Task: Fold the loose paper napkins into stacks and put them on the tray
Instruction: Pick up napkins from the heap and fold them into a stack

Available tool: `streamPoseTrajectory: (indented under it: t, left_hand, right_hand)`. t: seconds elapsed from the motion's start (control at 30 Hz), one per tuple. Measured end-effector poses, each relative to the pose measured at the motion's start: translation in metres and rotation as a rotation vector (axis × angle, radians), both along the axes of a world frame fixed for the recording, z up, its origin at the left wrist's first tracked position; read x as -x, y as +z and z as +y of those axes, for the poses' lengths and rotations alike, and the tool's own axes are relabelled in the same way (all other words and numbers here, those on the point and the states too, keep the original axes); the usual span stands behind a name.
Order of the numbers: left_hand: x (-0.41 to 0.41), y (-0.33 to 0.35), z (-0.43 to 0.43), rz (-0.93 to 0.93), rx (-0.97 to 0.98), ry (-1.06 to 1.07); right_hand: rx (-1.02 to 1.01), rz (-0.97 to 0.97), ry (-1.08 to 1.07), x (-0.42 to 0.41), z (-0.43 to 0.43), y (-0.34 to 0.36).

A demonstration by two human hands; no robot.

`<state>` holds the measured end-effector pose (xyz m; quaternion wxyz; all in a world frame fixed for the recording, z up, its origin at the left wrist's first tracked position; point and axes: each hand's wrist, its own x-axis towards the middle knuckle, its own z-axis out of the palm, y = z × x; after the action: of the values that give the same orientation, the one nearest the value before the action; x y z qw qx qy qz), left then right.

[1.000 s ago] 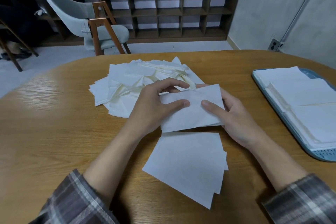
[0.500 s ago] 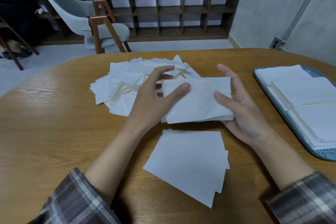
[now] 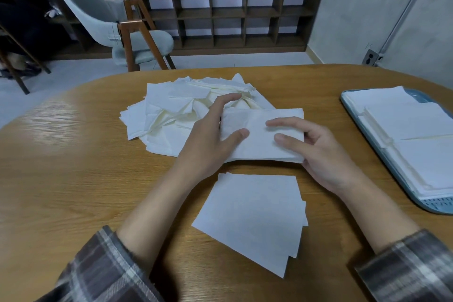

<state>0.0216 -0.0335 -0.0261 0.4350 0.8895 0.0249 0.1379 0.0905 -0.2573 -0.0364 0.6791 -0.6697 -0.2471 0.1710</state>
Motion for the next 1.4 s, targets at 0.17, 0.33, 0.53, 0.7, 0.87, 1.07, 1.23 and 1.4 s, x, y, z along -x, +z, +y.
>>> streamPoseTrajectory:
  t: [0.17, 0.33, 0.53, 0.7, 0.87, 1.07, 1.23, 1.4]
  left_hand:
    - [0.003, -0.002, -0.008, -0.261, -0.237, -0.131]
    - [0.013, 0.007, -0.018, 0.259, -0.105, -0.482]
    - [0.011, 0.0, -0.019, 0.357, -0.187, -0.525]
    - [0.012, 0.001, -0.02, 0.382, -0.158, -0.547]
    - [0.012, -0.002, -0.02, 0.332, -0.165, -0.505]
    - [0.006, -0.007, -0.019, 0.144, -0.329, -0.421]
    - [0.006, -0.006, -0.019, 0.179, -0.454, -0.426]
    - [0.008, -0.007, -0.02, 0.272, -0.258, -0.449]
  right_hand:
    - [0.156, -0.191, -0.207, -0.007, -0.003, -0.005]
    - [0.183, -0.223, -0.22, -0.009, -0.003, -0.008]
    - [0.207, -0.227, -0.197, -0.01, -0.004, -0.008]
    - [0.207, -0.238, -0.194, -0.011, -0.004, -0.01]
    - [0.216, -0.244, -0.202, -0.011, -0.003, -0.01]
    - [0.199, -0.249, -0.249, -0.01, -0.004, -0.007]
    - [0.147, -0.252, -0.269, -0.008, -0.005, -0.005]
    - [0.113, -0.264, -0.244, -0.007, -0.004, -0.006]
